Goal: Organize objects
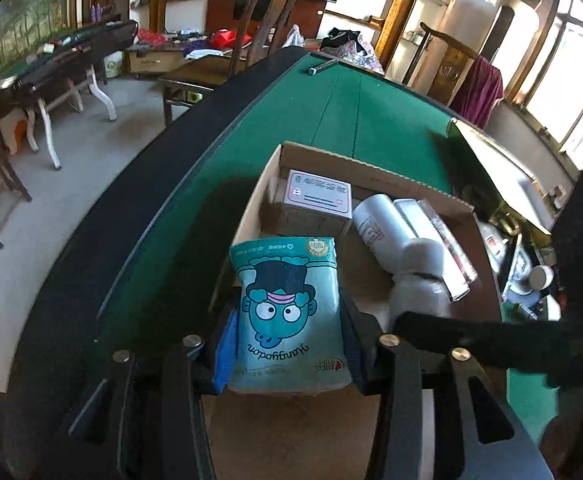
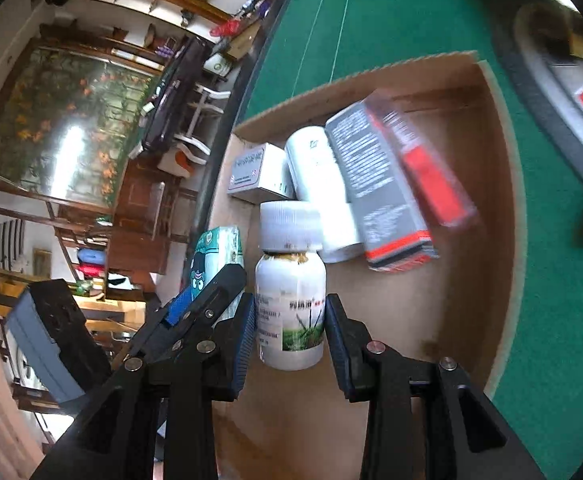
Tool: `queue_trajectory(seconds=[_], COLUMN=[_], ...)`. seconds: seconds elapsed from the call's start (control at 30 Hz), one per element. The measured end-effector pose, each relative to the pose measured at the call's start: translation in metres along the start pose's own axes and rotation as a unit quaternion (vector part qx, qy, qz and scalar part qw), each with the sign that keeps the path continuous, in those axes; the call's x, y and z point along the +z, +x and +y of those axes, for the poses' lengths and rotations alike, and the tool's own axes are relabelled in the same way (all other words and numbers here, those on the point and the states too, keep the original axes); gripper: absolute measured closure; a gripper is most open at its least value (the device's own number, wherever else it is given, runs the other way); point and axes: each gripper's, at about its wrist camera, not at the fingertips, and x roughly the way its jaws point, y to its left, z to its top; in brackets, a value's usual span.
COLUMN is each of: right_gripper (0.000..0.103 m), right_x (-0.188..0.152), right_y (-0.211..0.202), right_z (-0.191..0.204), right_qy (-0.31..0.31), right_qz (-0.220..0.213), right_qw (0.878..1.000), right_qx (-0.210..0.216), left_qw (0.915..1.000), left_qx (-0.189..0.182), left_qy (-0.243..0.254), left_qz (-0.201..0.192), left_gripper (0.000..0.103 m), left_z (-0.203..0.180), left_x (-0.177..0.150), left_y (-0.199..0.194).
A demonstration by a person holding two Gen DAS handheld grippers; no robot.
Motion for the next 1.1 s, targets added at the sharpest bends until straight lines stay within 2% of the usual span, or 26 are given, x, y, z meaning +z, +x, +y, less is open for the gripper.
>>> queue_trajectory(seconds=[0.07,0.2,0.27,0.3,0.37,0.47,0.5,0.57,0.6,0.63,0.7,0.77,0.83,0.9,0.97,1.03,1.1], right_gripper=[0.063,0.062,0.047,0.044,0.043,0.041,0.039,0.026,0.024,0.023,0.02,0.009,0.006,0.004,0.0,0.0,0.0], right_x=[0.001,0.003,0.003,0.002,-0.002,-0.01,-0.015,-0.027,-0.034,-0.046,-0.066,-0.092,-0.121,-0.153,-0.173,-0.192,-0.196], right_y=[0.005,0.002,-0.004,-0.008,-0.021,-0.063,-0.09,-0.138,-0.163,-0.204,-0.265,-0.334,-0.392,-0.439,-0.467,-0.479,-0.469], right_z=[0.0,-0.002,-0.003,-0.002,-0.004,-0.009,-0.015,-0.029,-0.039,-0.059,-0.089,-0.119,-0.144,-0.164,-0.179,-0.196,-0.205], right_qy=[-0.006,-0.016,-0.023,-0.025,-0.029,-0.05,-0.061,-0.064,-0.059,-0.045,-0.015,0.025,0.05,0.072,0.089,0.101,0.107], right_qz=[-0.001,-0.011,-0.017,-0.021,-0.027,-0.06,-0.088,-0.143,-0.169,-0.211,-0.269,-0.332,-0.377,-0.414,-0.436,-0.446,-0.44], right_qw=[1.0,1.0,1.0,0.999,0.999,0.997,0.994,0.988,0.984,0.976,0.961,0.937,0.911,0.88,0.857,0.847,0.852], right_qx=[-0.006,0.002,0.003,0.0,0.005,0.01,0.004,-0.017,-0.027,-0.039,-0.062,-0.102,-0.158,-0.22,-0.258,-0.271,-0.262], left_qw=[1.0,0.9993,0.9988,0.9988,0.9985,0.9978,0.9974,0.9958,0.9951,0.9946,0.9951,0.9963,0.9964,0.9954,0.9941,0.9942,0.9943], left_qx=[-0.006,-0.034,-0.043,-0.041,-0.039,-0.027,-0.028,-0.038,-0.043,-0.045,-0.043,-0.042,-0.032,-0.008,0.012,0.012,0.017], left_qy=[-0.001,-0.01,-0.019,-0.023,-0.032,-0.047,-0.049,-0.045,-0.04,-0.031,-0.005,0.021,0.042,0.069,0.086,0.083,0.085], left_qz=[-0.006,-0.009,-0.014,-0.017,-0.022,-0.038,-0.045,-0.07,-0.08,-0.088,-0.089,-0.072,-0.066,-0.066,-0.064,-0.067,-0.061], left_gripper=[0.056,0.046,0.041,0.035,0.034,0.033,0.03,0.024,0.022,0.018,0.015,0.015,0.015,0.015,0.015,0.015,0.015], left_z=[0.001,0.005,0.007,0.007,0.009,0.004,0.002,-0.013,-0.021,-0.032,-0.052,-0.073,-0.089,-0.101,-0.108,-0.108,-0.107], left_x=[-0.002,-0.001,-0.001,0.0,-0.003,-0.009,-0.012,-0.02,-0.022,-0.024,-0.027,-0.027,-0.03,-0.036,-0.04,-0.042,-0.045], left_y=[-0.002,-0.003,-0.007,-0.009,-0.015,-0.03,-0.035,-0.05,-0.055,-0.058,-0.057,-0.048,-0.04,-0.034,-0.032,-0.036,-0.037])
